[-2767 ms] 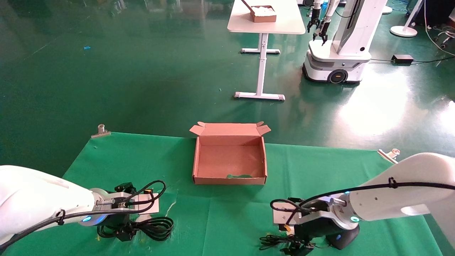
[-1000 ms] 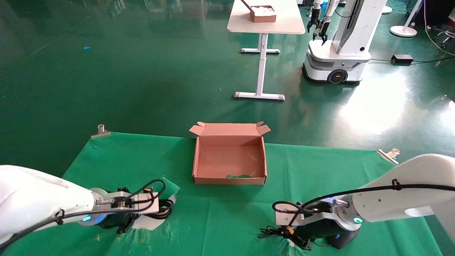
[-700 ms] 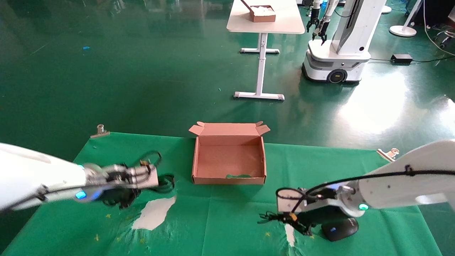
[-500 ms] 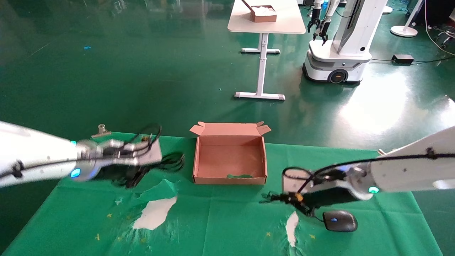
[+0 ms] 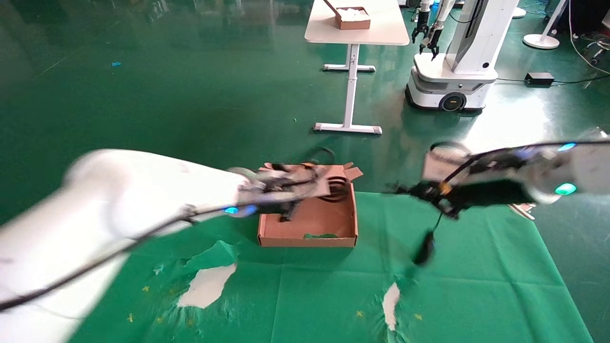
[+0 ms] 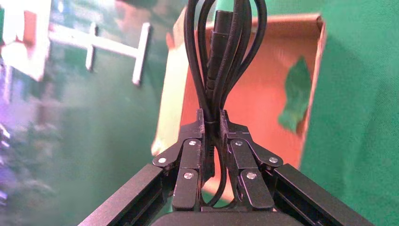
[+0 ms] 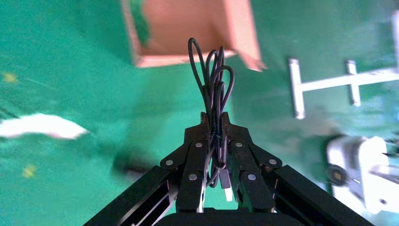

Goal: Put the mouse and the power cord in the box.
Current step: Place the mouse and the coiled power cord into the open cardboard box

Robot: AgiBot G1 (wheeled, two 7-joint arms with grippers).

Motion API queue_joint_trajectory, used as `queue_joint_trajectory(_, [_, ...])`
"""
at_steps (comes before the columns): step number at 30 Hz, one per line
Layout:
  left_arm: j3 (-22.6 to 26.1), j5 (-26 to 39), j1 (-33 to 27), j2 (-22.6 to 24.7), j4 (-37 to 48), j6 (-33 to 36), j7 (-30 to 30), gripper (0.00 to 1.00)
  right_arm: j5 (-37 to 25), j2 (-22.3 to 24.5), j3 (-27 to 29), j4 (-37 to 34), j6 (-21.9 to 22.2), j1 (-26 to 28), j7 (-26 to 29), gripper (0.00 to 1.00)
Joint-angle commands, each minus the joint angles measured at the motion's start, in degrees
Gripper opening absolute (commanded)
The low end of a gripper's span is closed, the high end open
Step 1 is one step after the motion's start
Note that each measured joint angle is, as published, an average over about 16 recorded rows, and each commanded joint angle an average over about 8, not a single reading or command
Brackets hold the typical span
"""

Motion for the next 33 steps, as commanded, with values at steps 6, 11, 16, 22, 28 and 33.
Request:
queue_joint_trajectory(6, [9.96,-0.3,0.34,3.35,7.07,-11.54,1.94,0.58,-0.42,3.7,0.9,4.62,-1.94,2.13,2.69,0.0])
queue_joint_trajectory(11, [16.16,-2.88,-1.29,3.35,8.88,-14.91,-0.19,1.0,-0.61,4.92,1.18,7.41,-2.29,1.95,4.42,0.0])
queue_joint_trajectory(16, [20.73,-5.27,-2.77,3.32,9.7,-16.85,-2.12,1.0,-0.75,4.74,1.43,8.59,-2.05,2.56,5.37,0.0])
queue_joint_trajectory(22, [24.86,-7.44,-4.09,3.29,10.27,-18.54,-3.87,1.0,-0.58,3.93,1.55,9.9,-2.37,3.75,6.03,0.0])
queue_joint_trajectory(28, [26.67,-8.84,-6.36,2.75,13.26,-20.51,-6.21,1.0,-0.58,2.6,1.29,11.41,-2.57,4.09,6.94,0.0])
queue_joint_trajectory(33, [26.12,-9.22,-9.47,0.42,18.53,-20.97,-8.32,1.0,-0.59,0.86,0.81,11.61,-2.56,4.36,6.76,0.0])
